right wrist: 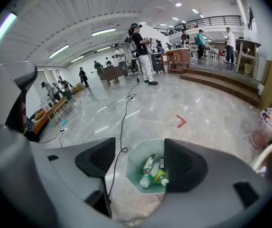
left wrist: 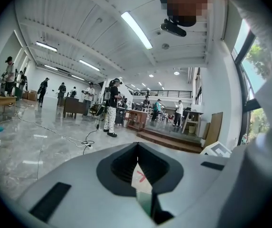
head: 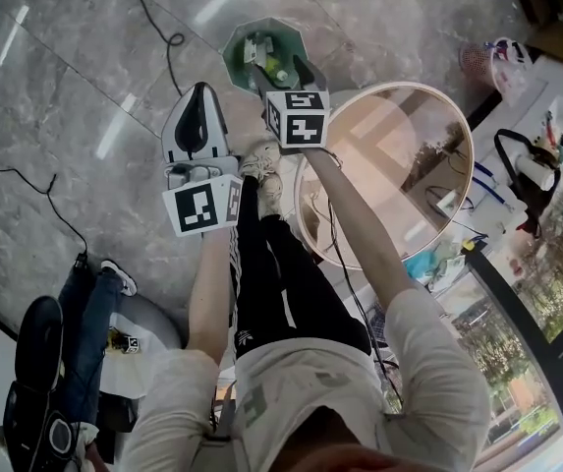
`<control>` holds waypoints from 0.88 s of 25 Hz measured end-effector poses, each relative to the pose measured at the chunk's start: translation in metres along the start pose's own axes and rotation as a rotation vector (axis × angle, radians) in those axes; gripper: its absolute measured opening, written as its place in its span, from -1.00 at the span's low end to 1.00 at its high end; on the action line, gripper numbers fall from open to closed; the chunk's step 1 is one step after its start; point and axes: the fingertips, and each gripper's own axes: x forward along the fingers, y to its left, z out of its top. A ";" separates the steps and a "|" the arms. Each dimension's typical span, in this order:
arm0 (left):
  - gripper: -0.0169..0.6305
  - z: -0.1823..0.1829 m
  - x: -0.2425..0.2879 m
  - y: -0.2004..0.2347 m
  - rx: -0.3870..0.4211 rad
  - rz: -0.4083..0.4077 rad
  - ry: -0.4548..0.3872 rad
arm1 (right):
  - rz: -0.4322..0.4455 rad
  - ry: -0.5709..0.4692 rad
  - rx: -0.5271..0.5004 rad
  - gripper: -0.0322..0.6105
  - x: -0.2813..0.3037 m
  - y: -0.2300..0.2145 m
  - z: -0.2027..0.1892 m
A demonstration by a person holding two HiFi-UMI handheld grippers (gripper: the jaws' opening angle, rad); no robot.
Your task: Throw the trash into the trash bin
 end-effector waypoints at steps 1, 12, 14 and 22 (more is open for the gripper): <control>-0.91 0.009 0.001 -0.003 0.003 -0.007 -0.009 | -0.001 -0.016 0.007 0.06 -0.007 0.000 0.012; -0.91 0.213 0.029 -0.089 0.067 -0.196 -0.192 | -0.046 -0.370 0.058 0.06 -0.181 -0.007 0.249; -0.91 0.261 0.026 -0.116 0.074 -0.249 -0.230 | -0.067 -0.473 0.062 0.04 -0.239 -0.012 0.298; -0.91 0.402 -0.033 -0.251 0.128 -0.523 -0.390 | -0.293 -0.946 0.013 -0.86 -0.524 -0.019 0.385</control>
